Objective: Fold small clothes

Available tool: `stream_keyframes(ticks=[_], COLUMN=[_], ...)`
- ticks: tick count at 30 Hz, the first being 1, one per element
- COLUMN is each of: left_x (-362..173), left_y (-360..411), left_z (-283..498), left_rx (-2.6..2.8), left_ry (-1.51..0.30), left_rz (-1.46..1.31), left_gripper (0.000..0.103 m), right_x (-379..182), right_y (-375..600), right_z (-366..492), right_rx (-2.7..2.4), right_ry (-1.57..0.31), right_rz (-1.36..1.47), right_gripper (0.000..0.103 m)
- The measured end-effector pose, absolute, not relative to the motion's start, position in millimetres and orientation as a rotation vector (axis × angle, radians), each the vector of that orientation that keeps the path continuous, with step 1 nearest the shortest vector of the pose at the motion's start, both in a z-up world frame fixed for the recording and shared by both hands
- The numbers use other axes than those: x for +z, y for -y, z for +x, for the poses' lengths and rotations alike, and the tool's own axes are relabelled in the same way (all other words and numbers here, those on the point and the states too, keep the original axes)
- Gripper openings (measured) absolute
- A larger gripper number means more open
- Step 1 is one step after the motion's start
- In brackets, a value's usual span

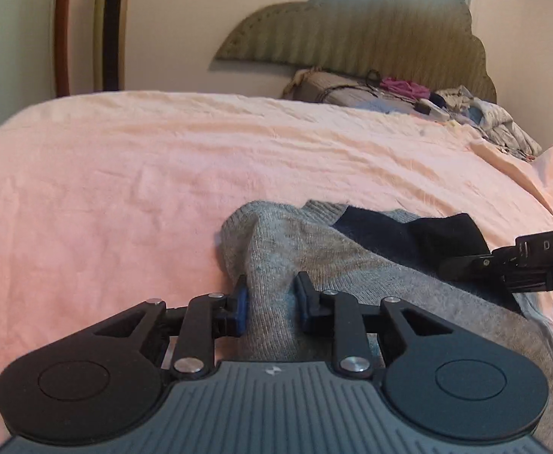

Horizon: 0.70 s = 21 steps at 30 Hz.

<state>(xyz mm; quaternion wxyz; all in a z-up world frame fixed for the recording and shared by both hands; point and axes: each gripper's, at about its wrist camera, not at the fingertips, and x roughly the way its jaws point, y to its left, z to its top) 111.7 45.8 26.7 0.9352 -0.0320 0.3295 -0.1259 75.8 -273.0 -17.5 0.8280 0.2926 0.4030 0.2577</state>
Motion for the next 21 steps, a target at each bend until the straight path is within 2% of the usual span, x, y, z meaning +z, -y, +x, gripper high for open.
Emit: stream_keyframes(ticks=[2,3,4,5,6,7,9,10,11,12,15,17,19,21], left_x=[34,38,42,43,42,39,25,19,17,17,19,28,43,52], left_y=[-54,-64,-74,-84,-91,-95,-93,-83,-72,-66,-64,-62,-58,-51], left_z=[98,88,77,65,53,45,34,28,19,11,9,-1,-25,-51], left_rx=[-0.249,-0.248,-0.265,-0.293,-0.322,-0.351,-0.409,-0.389,-0.35,-0.35,-0.365,-0.298,-0.237,-0.273], left_ry=[-0.652,-0.655,-0.667,-0.681,-0.696,-0.721,-0.822,-0.801,-0.779,-0.754,-0.756,-0.739,-0.676,-0.579], left_rz=[-0.093,-0.127,-0.177,-0.232,-0.281,-0.325,-0.404,-0.361,-0.246,-0.168,-0.105,-0.07,-0.047,-0.056], left_gripper=[0.03,0.04,0.067,0.09,0.091,0.091,0.086,0.06,0.044,0.043,0.044,0.051,0.055,0.063], right_x=[-15,-12,-8,-5,-1,1,-3,-6,-6,-7,-20,-18,2,27], right_y=[275,279,282,285,288,288,277,270,263,259,281,282,271,256], right_z=[71,66,59,49,35,22,1,-7,-16,-20,-18,-22,-40,-70], right_rx=[0.539,0.535,0.542,0.56,0.58,0.595,0.633,0.633,0.621,0.615,0.645,0.629,0.558,0.508], right_ry=[-0.852,-0.86,-0.871,-0.874,-0.864,-0.861,-0.914,-0.915,-0.893,-0.901,-0.913,-0.897,-0.853,-0.76], right_rz=[0.667,0.684,0.699,0.709,0.713,0.708,0.653,0.617,0.553,0.491,0.608,0.609,0.513,0.38], right_gripper=[0.036,0.048,0.065,0.073,0.087,0.09,0.085,0.07,0.054,0.03,0.022,0.023,0.043,0.047])
